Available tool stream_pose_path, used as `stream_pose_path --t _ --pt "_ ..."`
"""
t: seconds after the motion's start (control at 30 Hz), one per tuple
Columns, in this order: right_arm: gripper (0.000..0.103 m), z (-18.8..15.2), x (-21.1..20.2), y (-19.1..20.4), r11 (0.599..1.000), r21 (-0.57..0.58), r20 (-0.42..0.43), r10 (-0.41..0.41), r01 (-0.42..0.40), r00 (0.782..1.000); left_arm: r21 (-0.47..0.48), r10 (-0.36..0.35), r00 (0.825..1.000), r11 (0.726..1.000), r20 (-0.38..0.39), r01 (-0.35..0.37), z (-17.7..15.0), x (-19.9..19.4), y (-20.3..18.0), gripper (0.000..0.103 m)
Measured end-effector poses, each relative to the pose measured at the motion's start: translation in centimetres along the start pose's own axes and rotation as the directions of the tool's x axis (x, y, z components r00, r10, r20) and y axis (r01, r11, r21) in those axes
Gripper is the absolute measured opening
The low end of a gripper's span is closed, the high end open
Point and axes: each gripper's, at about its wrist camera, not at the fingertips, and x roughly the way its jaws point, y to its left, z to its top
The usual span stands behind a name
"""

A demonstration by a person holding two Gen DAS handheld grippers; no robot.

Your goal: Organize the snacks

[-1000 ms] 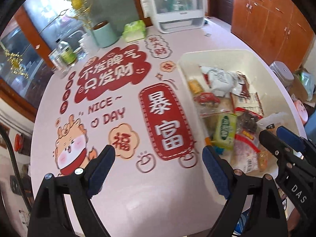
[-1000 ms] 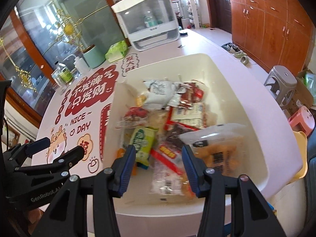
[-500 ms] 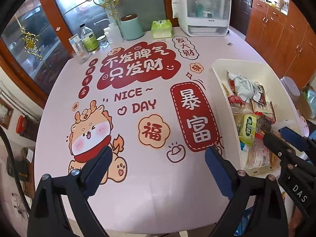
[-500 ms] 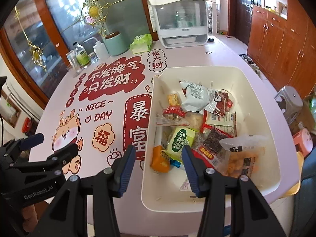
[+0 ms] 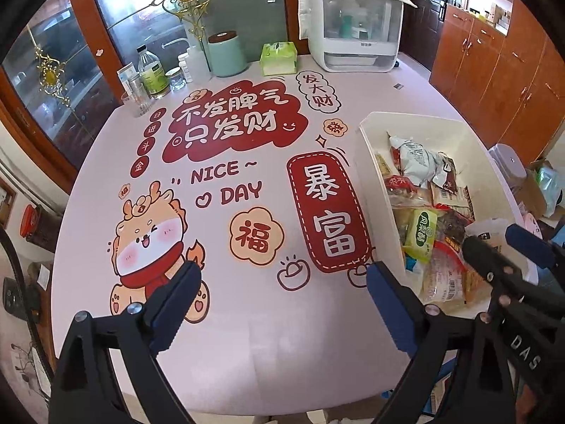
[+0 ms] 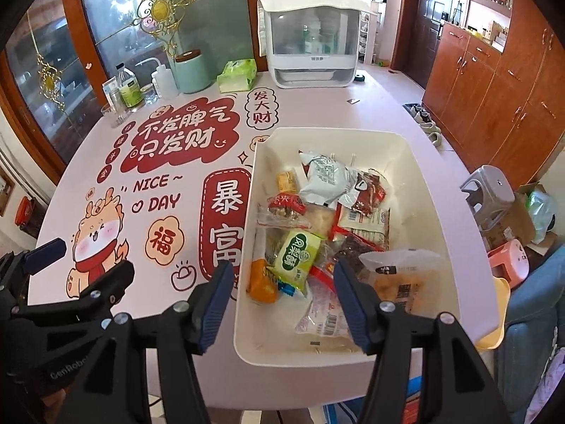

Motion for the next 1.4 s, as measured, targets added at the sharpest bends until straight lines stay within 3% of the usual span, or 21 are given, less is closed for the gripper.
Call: stream_pose_path --t 0.4,1.4 --pt "0.060 -0.2 -0.2 0.5 0.999 -0.044 0.001 0.001 -0.001 1.000 -0.041 0.003 1.000 0.999 -0.024 -0.004 -0.3 0.6 0.4 0.094" --pt "0.060 -0.4 -0.6 1.3 0.999 -0.049 0.002 0.013 -0.013 1.000 -0.038 0.000 0.999 0.999 -0.035 -0.001 -1.0 0.2 1.4 0.094"
